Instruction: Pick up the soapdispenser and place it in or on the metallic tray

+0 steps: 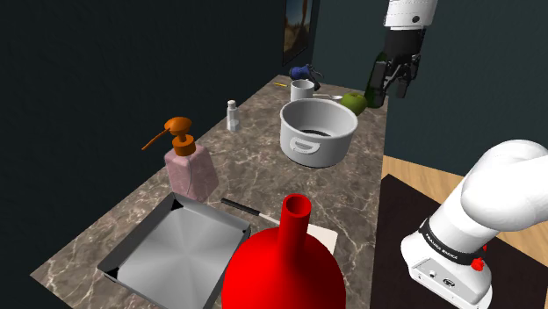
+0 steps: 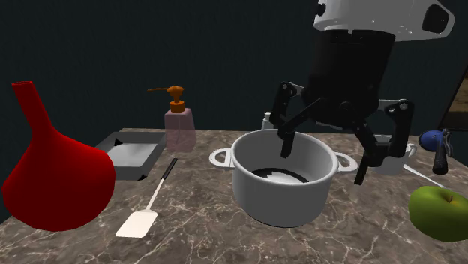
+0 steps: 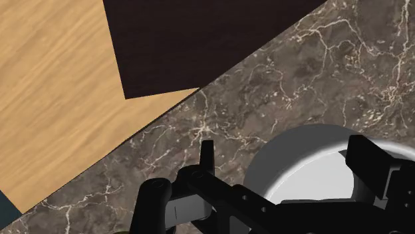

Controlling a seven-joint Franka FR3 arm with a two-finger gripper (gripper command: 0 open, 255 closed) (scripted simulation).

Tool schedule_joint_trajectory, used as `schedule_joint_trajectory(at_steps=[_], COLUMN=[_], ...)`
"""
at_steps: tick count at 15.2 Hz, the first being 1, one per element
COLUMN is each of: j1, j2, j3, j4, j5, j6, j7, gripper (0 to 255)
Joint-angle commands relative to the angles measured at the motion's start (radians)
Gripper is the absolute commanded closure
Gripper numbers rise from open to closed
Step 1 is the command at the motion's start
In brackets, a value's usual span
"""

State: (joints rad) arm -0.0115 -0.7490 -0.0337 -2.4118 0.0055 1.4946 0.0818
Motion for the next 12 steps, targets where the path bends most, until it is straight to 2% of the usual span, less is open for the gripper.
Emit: schedule_joint_trajectory(at_steps=[1, 12], j1=[0.0, 0.088], j2=[0.0, 0.205], j3=[0.0, 0.179], j4=[0.0, 0.121], j5=[0.0, 0.178], j6=[0.0, 0.133], j7=[0.0, 0.214], gripper=[0, 0])
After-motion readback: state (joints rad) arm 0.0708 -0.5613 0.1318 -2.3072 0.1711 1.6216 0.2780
